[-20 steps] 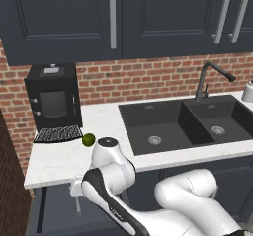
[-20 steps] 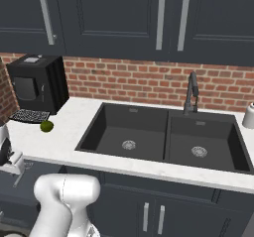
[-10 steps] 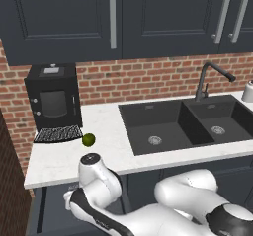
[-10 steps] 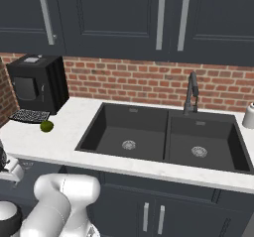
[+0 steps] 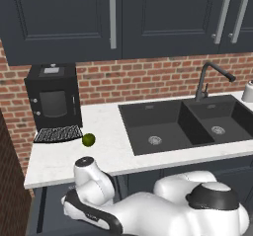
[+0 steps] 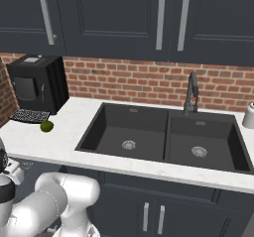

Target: Pick the peeler from the drawer and place it on the counter.

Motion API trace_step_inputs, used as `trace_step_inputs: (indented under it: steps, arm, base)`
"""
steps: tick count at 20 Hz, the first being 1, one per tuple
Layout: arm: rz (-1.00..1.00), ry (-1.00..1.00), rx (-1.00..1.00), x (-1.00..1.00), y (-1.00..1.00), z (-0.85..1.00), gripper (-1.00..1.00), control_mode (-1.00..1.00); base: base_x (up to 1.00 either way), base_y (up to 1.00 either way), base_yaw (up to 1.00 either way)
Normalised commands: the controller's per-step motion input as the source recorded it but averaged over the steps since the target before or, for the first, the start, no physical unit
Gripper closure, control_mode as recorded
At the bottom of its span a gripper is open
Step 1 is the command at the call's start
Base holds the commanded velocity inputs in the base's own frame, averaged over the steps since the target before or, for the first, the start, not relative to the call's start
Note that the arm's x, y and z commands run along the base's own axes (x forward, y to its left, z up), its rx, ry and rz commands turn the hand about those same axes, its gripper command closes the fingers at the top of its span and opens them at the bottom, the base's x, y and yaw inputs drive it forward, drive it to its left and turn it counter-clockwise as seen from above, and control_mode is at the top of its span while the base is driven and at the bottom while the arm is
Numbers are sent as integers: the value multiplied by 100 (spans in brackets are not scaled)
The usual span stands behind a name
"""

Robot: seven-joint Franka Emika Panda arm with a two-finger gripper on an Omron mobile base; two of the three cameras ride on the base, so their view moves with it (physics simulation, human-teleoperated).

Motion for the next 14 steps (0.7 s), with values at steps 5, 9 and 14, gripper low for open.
trace_step_inputs:
  steps: [5,9,14]
  arm:
    - [1,11,0,12,0,-30,-100,-100]
    - [0,5,0,0,1,-37,-100,-100]
    - [0,2,0,-2,11,-45,-100,-100]
  base:
    - [0,0,0]
    - [0,0,0]
    - [0,0,0]
